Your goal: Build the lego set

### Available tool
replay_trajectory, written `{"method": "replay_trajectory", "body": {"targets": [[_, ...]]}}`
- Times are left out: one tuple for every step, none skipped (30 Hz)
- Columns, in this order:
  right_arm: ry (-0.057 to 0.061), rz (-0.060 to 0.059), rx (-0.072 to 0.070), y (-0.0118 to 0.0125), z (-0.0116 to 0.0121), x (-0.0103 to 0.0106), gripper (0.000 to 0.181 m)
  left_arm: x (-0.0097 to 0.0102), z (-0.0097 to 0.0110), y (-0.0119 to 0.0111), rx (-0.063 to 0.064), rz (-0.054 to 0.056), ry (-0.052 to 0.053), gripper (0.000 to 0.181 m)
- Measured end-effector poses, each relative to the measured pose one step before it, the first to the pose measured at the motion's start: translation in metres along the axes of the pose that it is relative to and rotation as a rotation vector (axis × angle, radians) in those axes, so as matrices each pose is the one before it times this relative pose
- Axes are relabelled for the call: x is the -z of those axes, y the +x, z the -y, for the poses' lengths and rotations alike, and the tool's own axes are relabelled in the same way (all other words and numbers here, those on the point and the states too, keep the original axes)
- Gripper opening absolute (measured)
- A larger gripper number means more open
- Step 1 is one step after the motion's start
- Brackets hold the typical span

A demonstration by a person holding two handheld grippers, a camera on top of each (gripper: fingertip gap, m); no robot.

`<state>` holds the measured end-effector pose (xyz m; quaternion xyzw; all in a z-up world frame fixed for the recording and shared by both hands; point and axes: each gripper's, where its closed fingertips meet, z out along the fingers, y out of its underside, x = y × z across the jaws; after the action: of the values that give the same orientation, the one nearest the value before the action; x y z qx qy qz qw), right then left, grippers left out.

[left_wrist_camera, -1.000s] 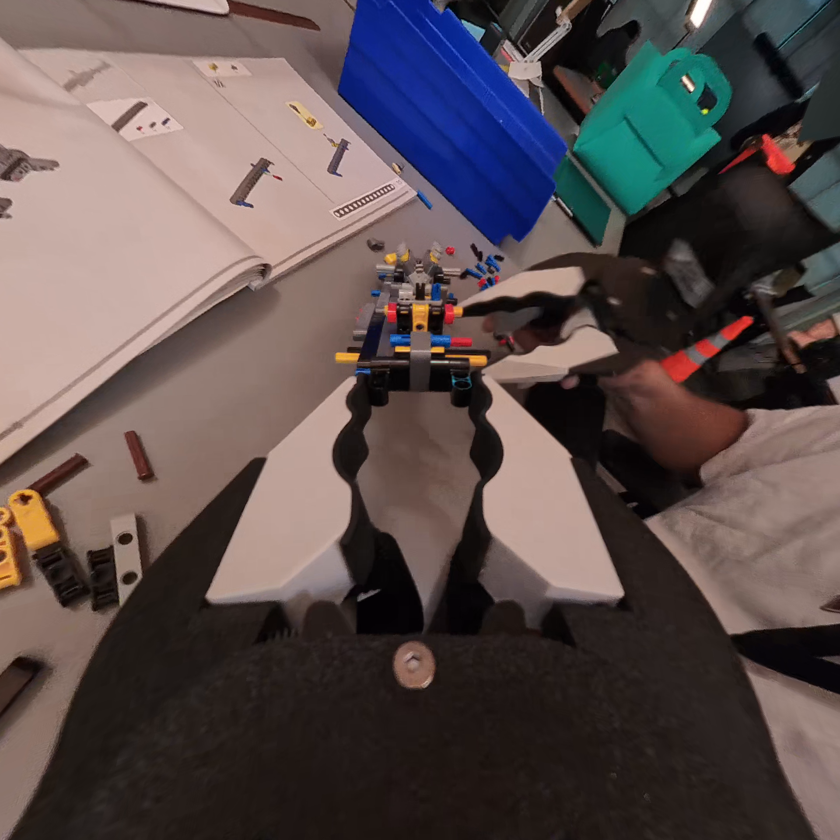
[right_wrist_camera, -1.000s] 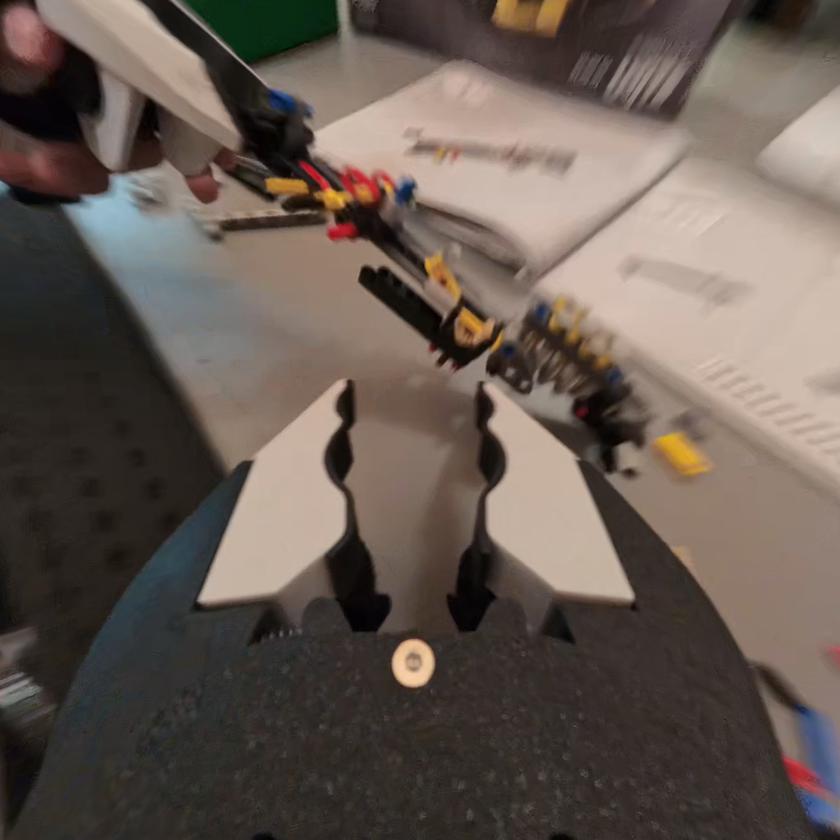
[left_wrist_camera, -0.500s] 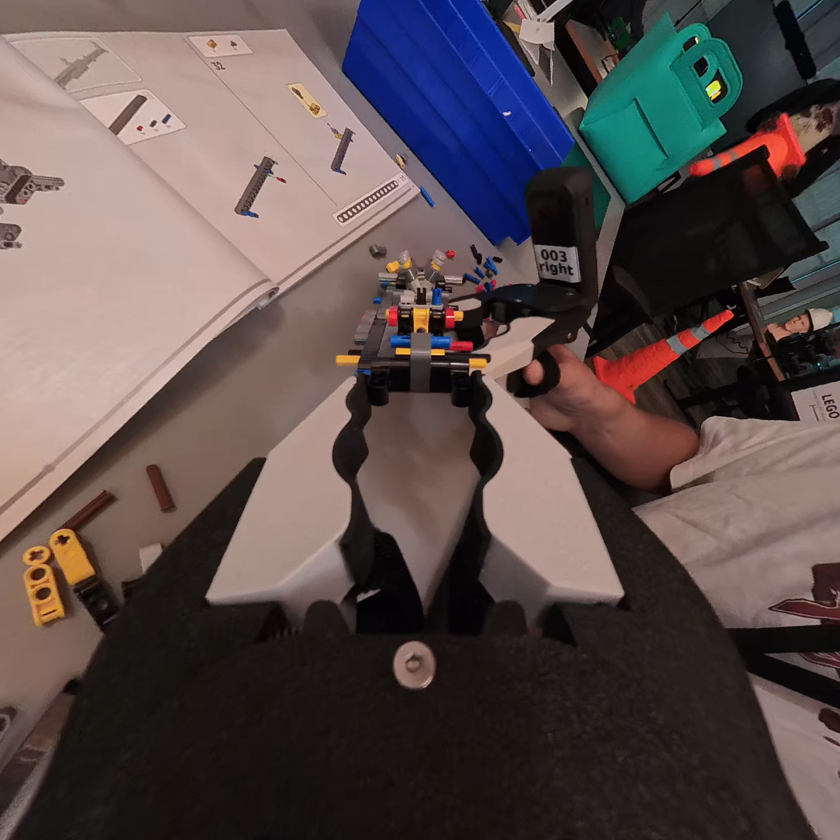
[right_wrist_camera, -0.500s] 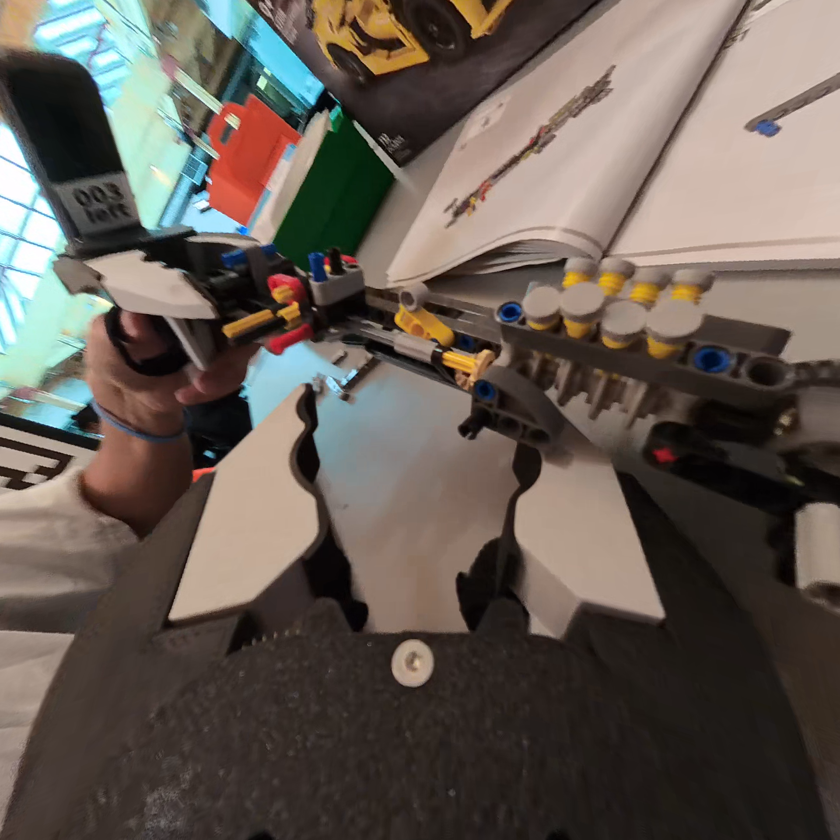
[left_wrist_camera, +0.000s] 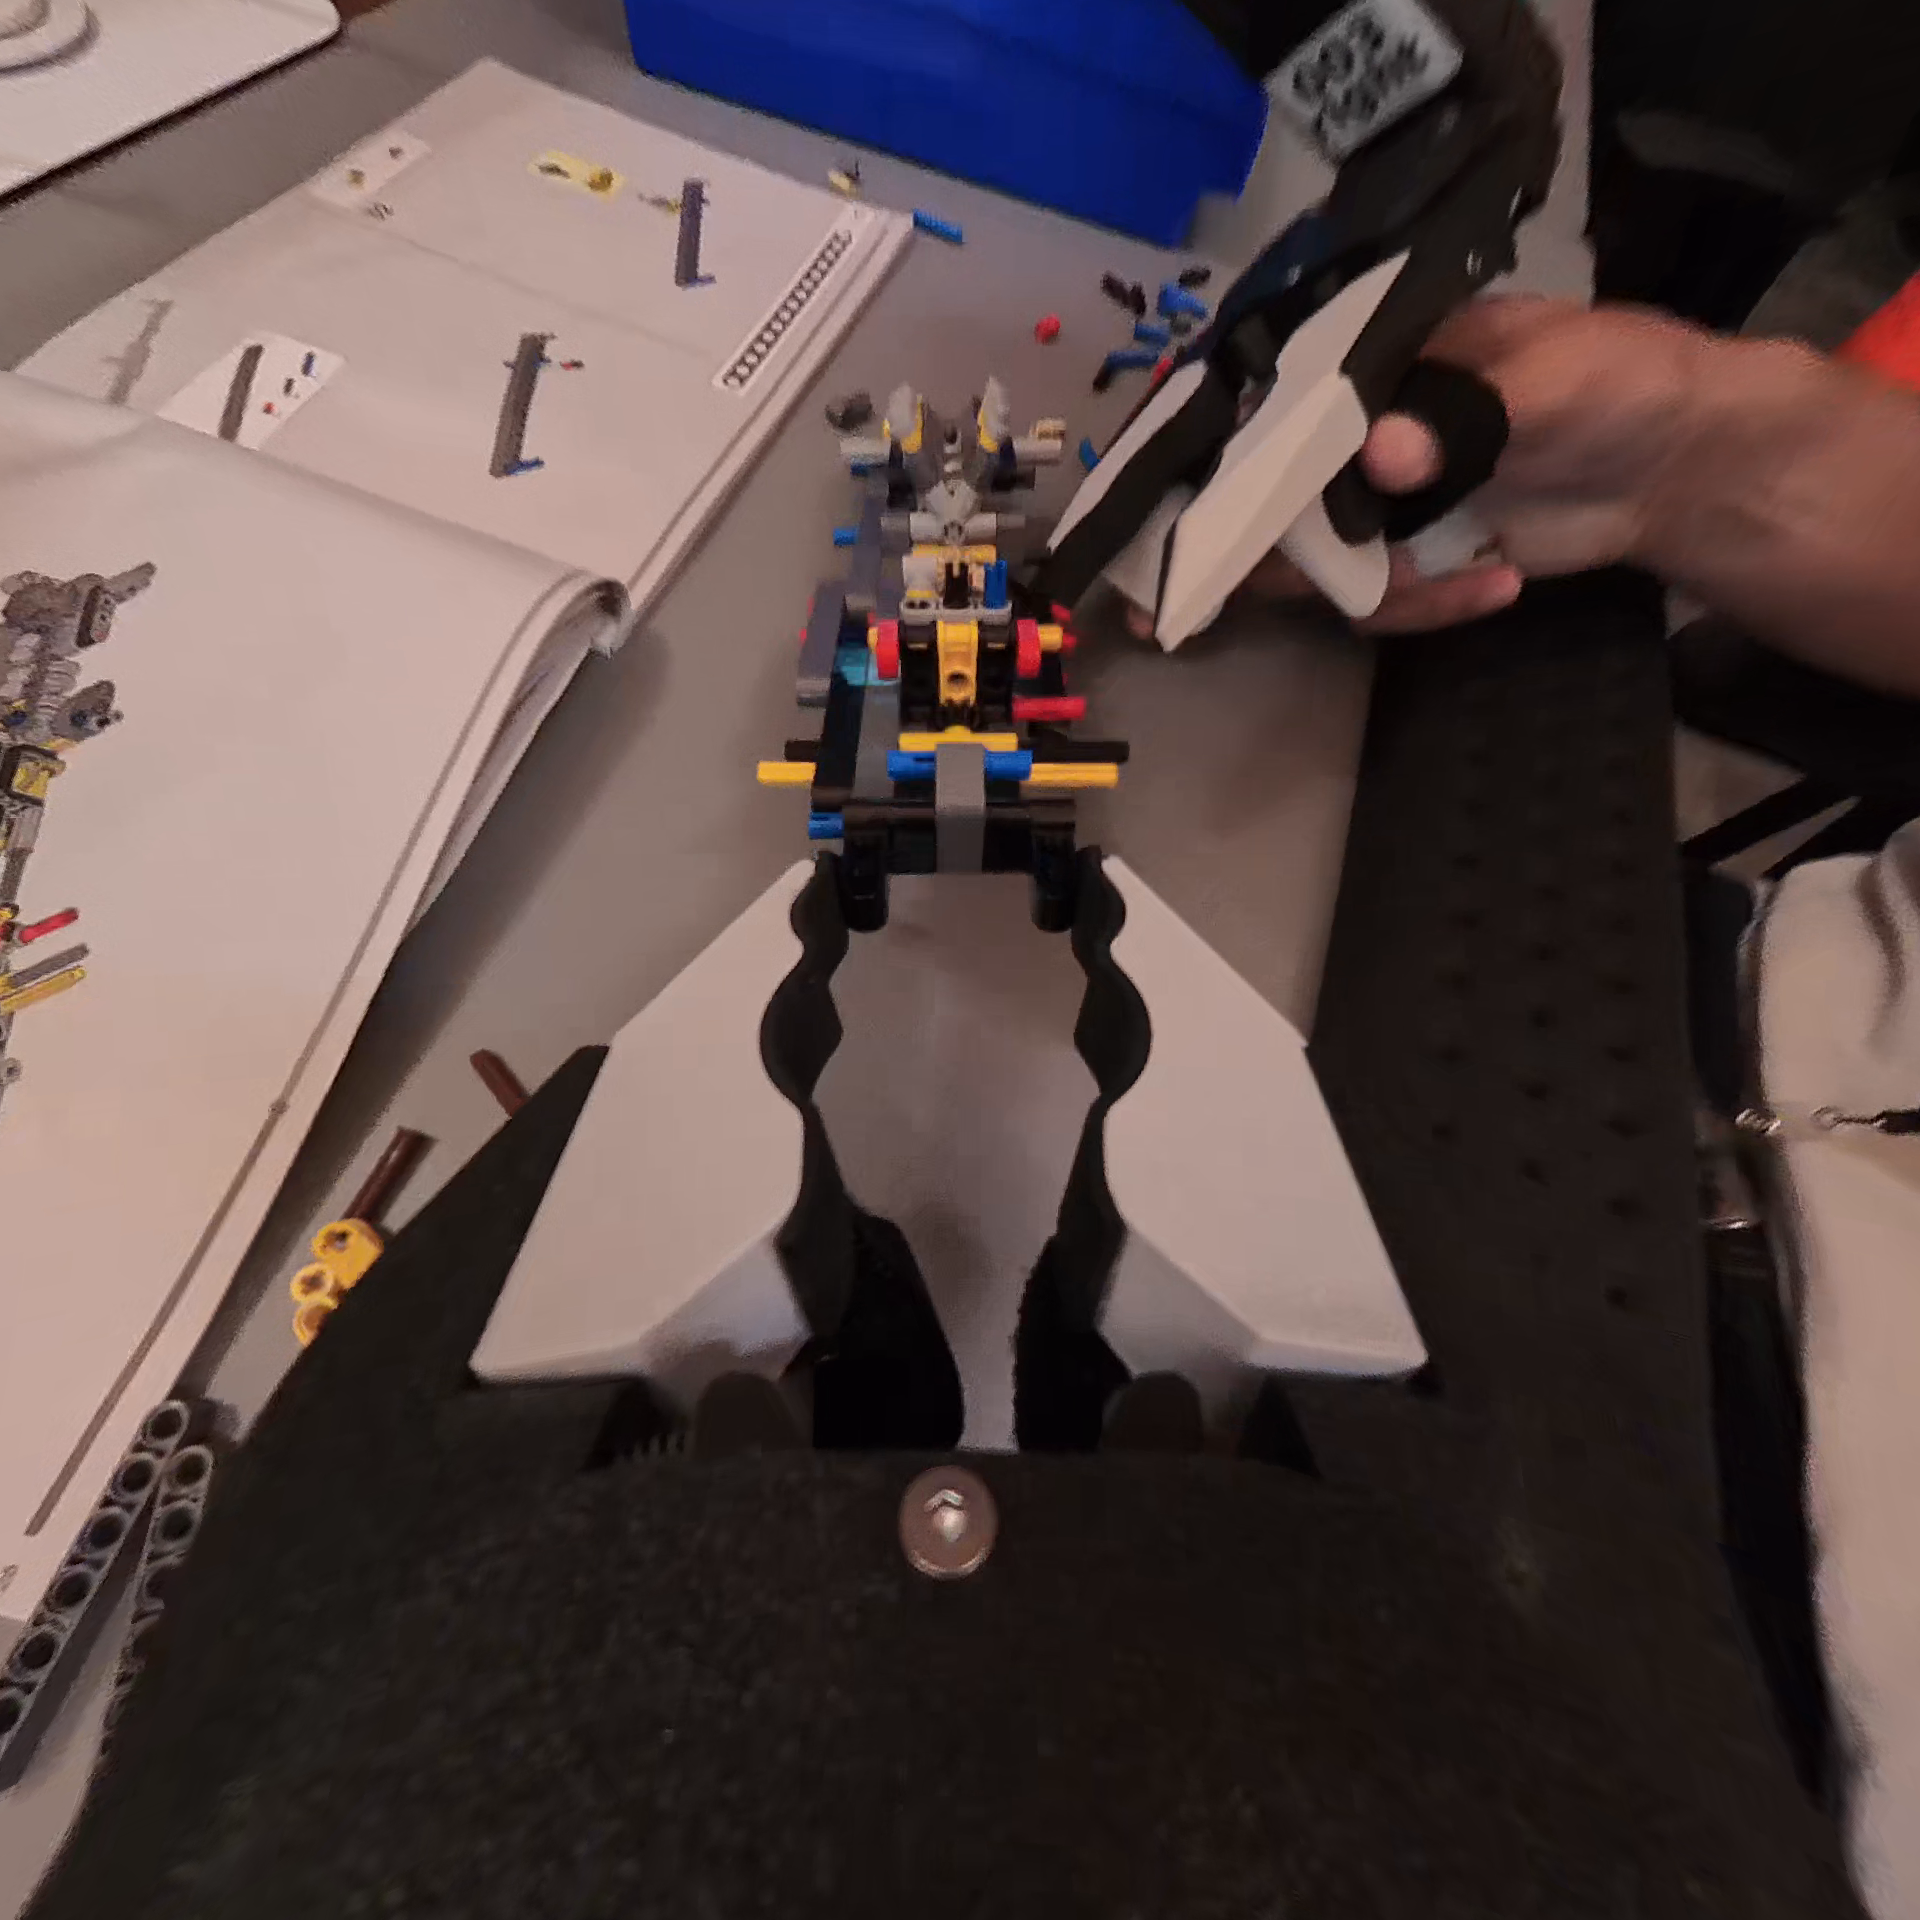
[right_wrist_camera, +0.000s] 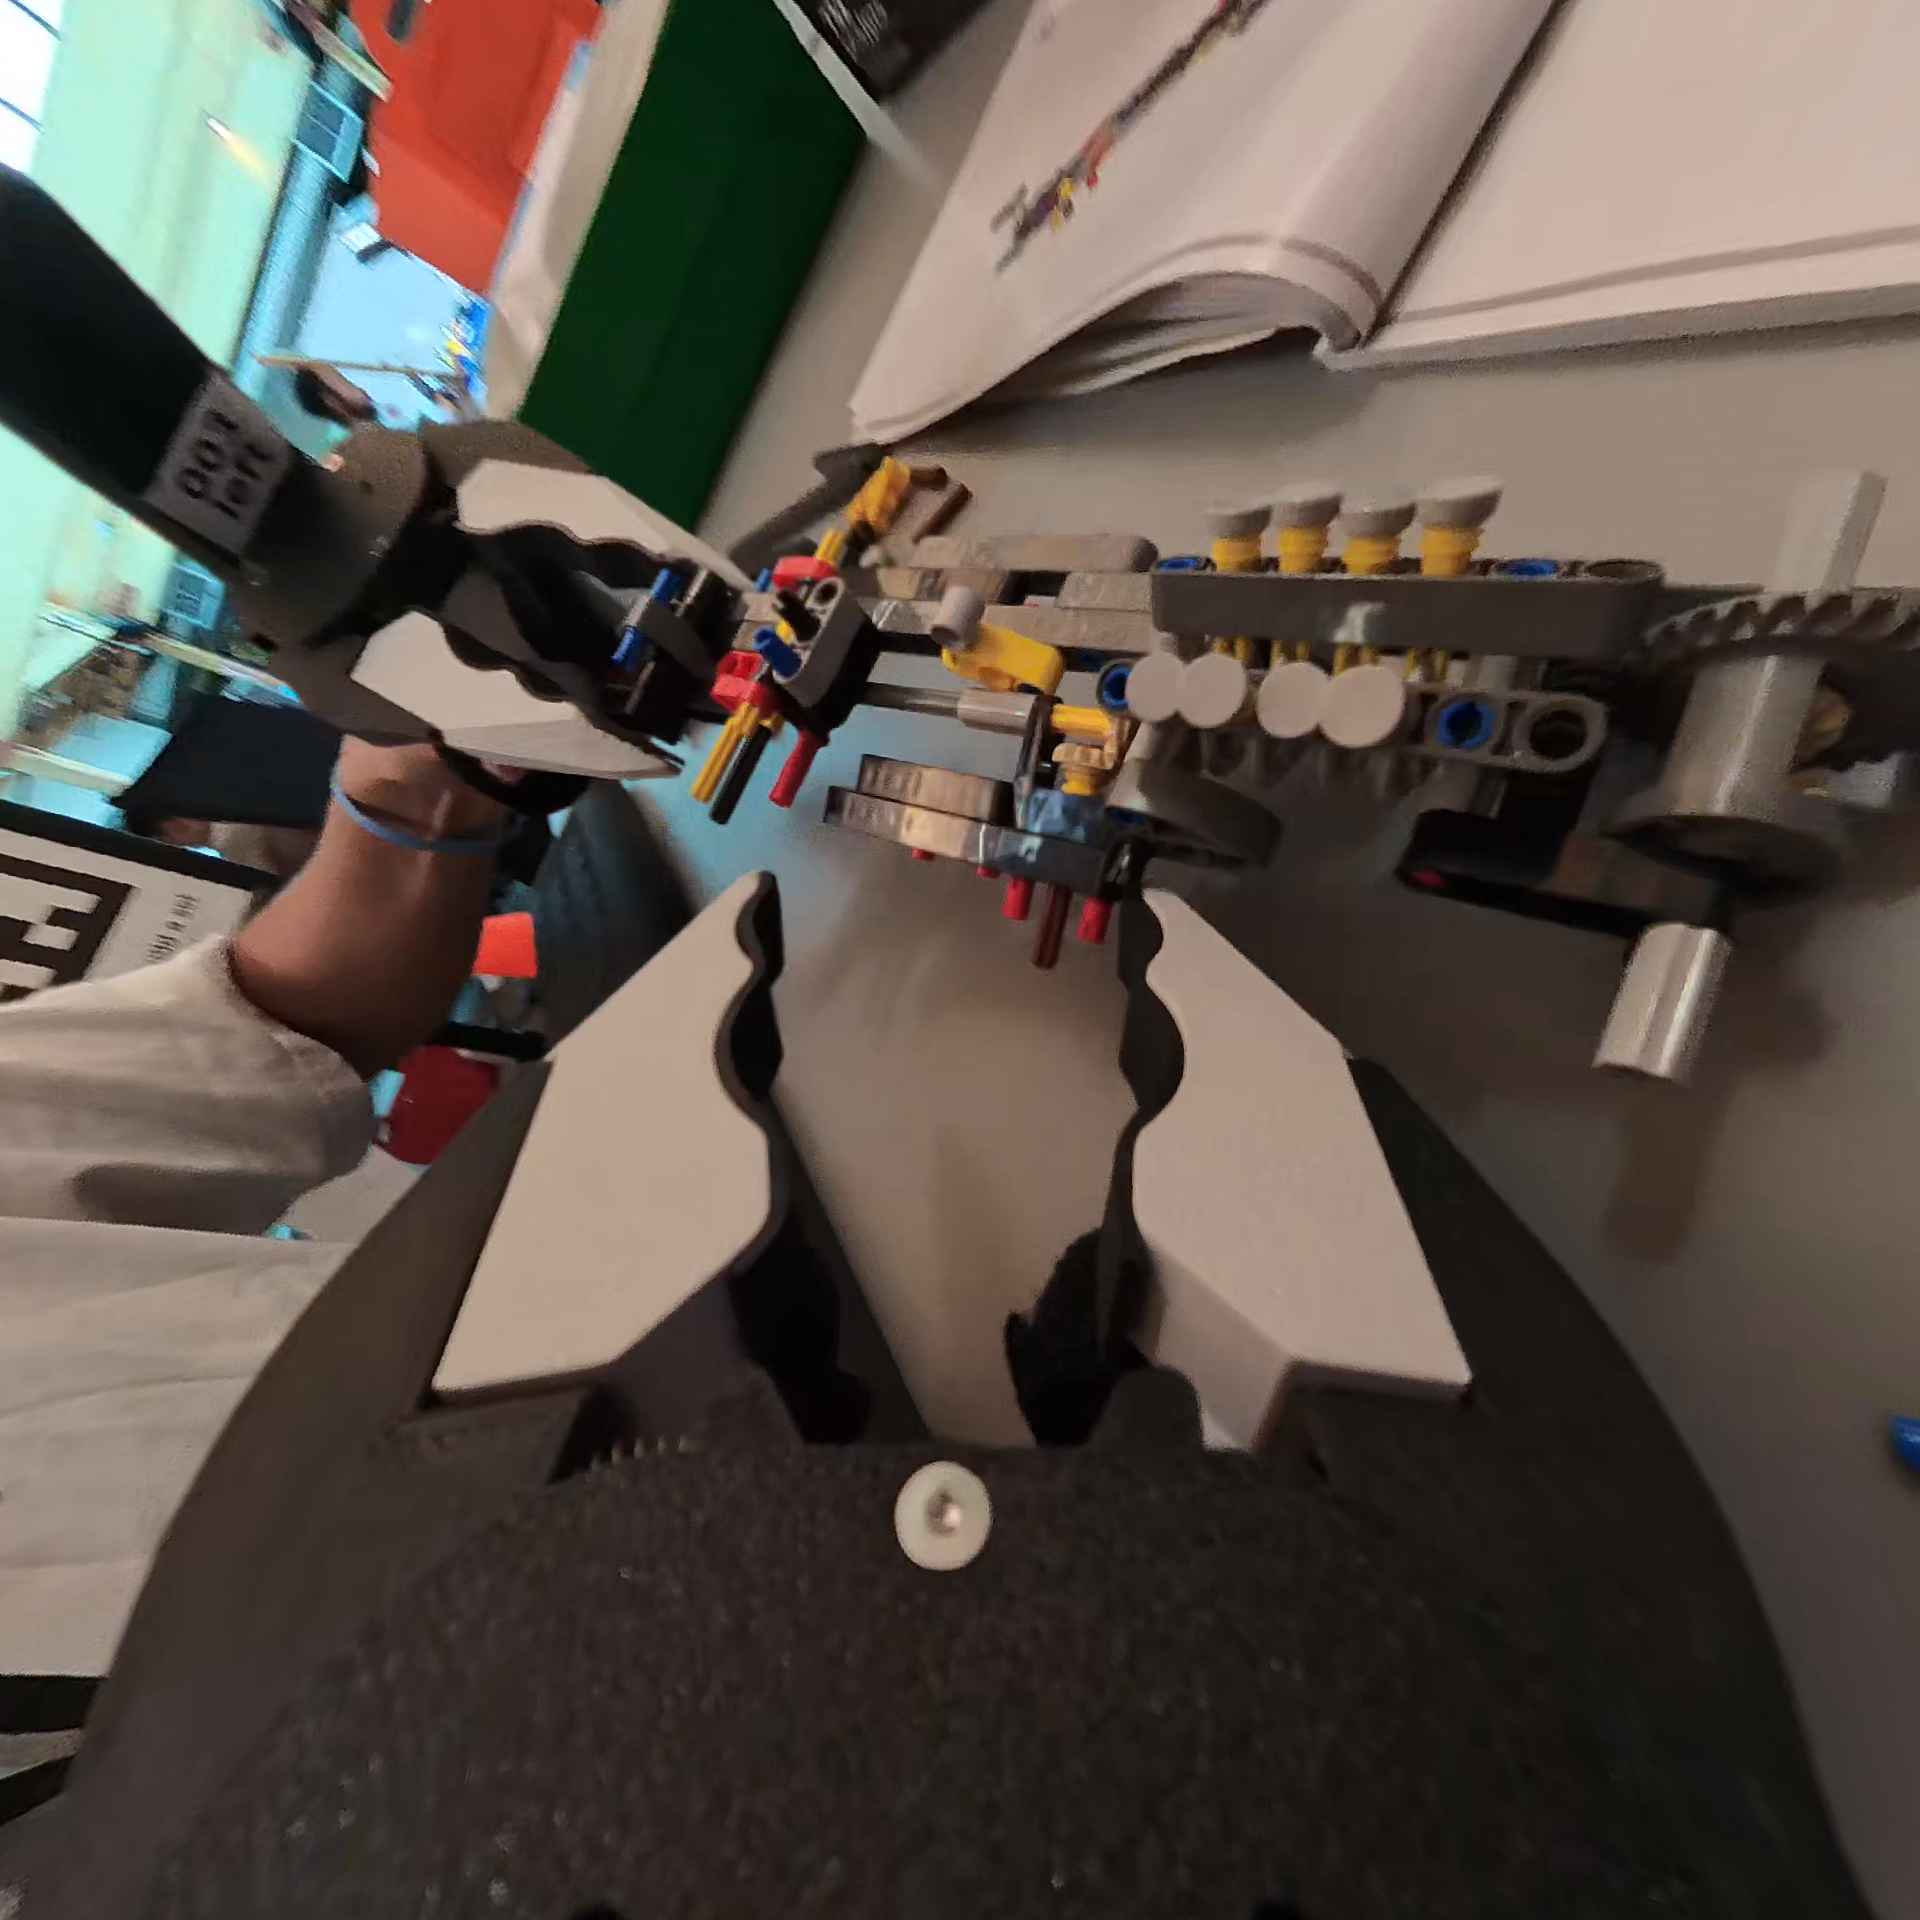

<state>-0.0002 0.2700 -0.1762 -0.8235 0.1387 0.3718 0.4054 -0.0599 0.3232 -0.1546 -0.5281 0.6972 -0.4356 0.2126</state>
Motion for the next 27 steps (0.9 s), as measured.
{"method": "replay_trajectory", "body": {"targets": [[-0.0223,-0.0307,0.0210,0.00301,-0.00182,-0.00082,0.064,-0.00220,-0.00581,0.00060,-0.0205,0.0126,-0.0221,0.042],[-0.0279,-0.0397,0.0240,0.00426,-0.00226,-0.00101,0.062,-0.00229,-0.00550,0.00028,-0.0208,0.0128,-0.0245,0.042],[-0.0256,-0.0432,0.0277,0.00459,-0.00236,-0.00114,0.061,-0.00225,-0.00515,0.00004,-0.0225,0.0149,-0.0250,0.042],[-0.0210,-0.0398,0.0262,0.00425,-0.00189,-0.00092,0.061,-0.00206,-0.00547,-0.00044,-0.0275,0.0182,-0.0295,0.042],[-0.0145,-0.0245,0.0213,0.00151,0.00010,-0.00079,0.060,-0.00156,-0.00479,-0.00041,-0.0285,0.0187,-0.0257,0.042],[-0.0095,-0.0152,0.0179,0.00029,0.00053,-0.00111,0.062,-0.00102,-0.00403,-0.00060,-0.0250,0.0173,-0.0201,0.042],[-0.0099,-0.0144,0.0140,0.00042,0.00028,-0.00112,0.061,-0.00059,-0.00340,-0.00026,-0.0192,0.0132,-0.0173,0.042],[-0.0075,-0.0112,0.0133,0.00021,0.00025,-0.00124,0.061,-0.00018,-0.00262,-0.00018,-0.0101,0.0102,-0.0133,0.042],[-0.0061,-0.0076,0.0123,-0.00032,0.00035,-0.00131,0.061,-0.00008,-0.00286,-0.00032,-0.0072,0.0103,-0.0155,0.042],[-0.0059,-0.0078,0.0080,-0.00036,0.00034,-0.00121,0.061,-0.00018,-0.00347,-0.00006,-0.0079,0.0096,-0.0185,0.042],[-0.0052,-0.0078,0.0082,-0.00022,0.00021,-0.00106,0.061,-0.00001,-0.00298,0.00006,-0.0069,0.0087,-0.0134,0.042],[-0.0072,-0.0075,0.0102,-0.00021,-0.00030,-0.00103,0.061,-0.00032,-0.00295,0.00020,-0.0017,0.0073,-0.0106,0.042],[-0.0103,-0.0105,0.0092,0.00018,0.00000,-0.00062,0.061,-0.00057,-0.00310,0.00022,0.0039,0.0045,-0.0111,0.042],[-0.0144,-0.0091,0.0082,0.00029,-0.00057,0.00015,0.062,-0.00078,-0.00276,0.00038,0.0054,0.0019,-0.0085,0.042],[-0.0145,-0.0068,0.0093,-0.00079,-0.00066,-0.00014,0.064,-0.00086,-0.00221,0.00062,0.0052,0.0005,-0.0059,0.042],[-0.0137,-0.0087,0.0102,-0.00028,-0.00084,-0.00006,0.065,-0.00087,-0.00139,0.00048,0.0062,-0.0012,-0.0015,0.042],[-0.0091,-0.0076,0.0101,-0.00016,-0.00062,0.00036,0.065,-0.00066,-0.00073,0.00047,0.0079,-0.0020,0.0012,0.042],[-0.0024,-0.0052,0.0069,-0.00016,0.00000,0.00065,0.065,-0.00042,-0.00025,0.00032,0.0089,-0.0018,0.0014,0.042],[0.0031,-0.0055,0.0044,0.00047,0.00065,0.00097,0.065,-0.00029,-0.00027,0.00039,0.0087,-0.0032,0.0009,0.042],[0.0036,-0.0047,0.0010,0.00046,0.00042,0.00138,0.064,-0.00014,-0.00047,0.00006,0.0067,0.0000,0.0000,0.042],[0.0001,-0.0033,-0.0021,0.00042,0.00004,0.00146,0.064,-0.00023,-0.00048,-0.00019,0.0029,0.0028,0.0002,0.042],[0.0037,-0.0009,-0.0014,-0.00005,0.00016,0.00170,0.064,-0.00022,-0.00056,0.00042,0.0004,0.0006,0.0008,0.042],[0.0047,-0.0005,-0.0018,-0.00023,0.00006,0.00178,0.063,-0.00019,-0.00027,0.00041,0.0003,0.0017,0.0010,0.042],[0.0005,0.0006,-0.0024,-0.00035,-0.00054,0.00157,0.063,-0.00035,-0.00038,0.00037,-0.0003,0.0030,-0.0013,0.042],[-0.0006,-0.0001,-0.0006,-0.00009,-0.00075,0.00128,0.063,-0.00039,-0.00069,0.00053,-0.0011,0.0009,-0.0045,0.042],[0.0014,0.0014,0.0013,-0.00056,-0.00052,0.00138,0.063,-0.00030,-0.00022,0.00063,-0.0008,-0.0005,-0.0024,0.042],[0.0022,0.0016,-0.0001,-0.00016,-0.00042,0.00165,0.063,-0.00017,0.00053,0.00019,0.0001,0.0007,0.0027,0.042]]}}
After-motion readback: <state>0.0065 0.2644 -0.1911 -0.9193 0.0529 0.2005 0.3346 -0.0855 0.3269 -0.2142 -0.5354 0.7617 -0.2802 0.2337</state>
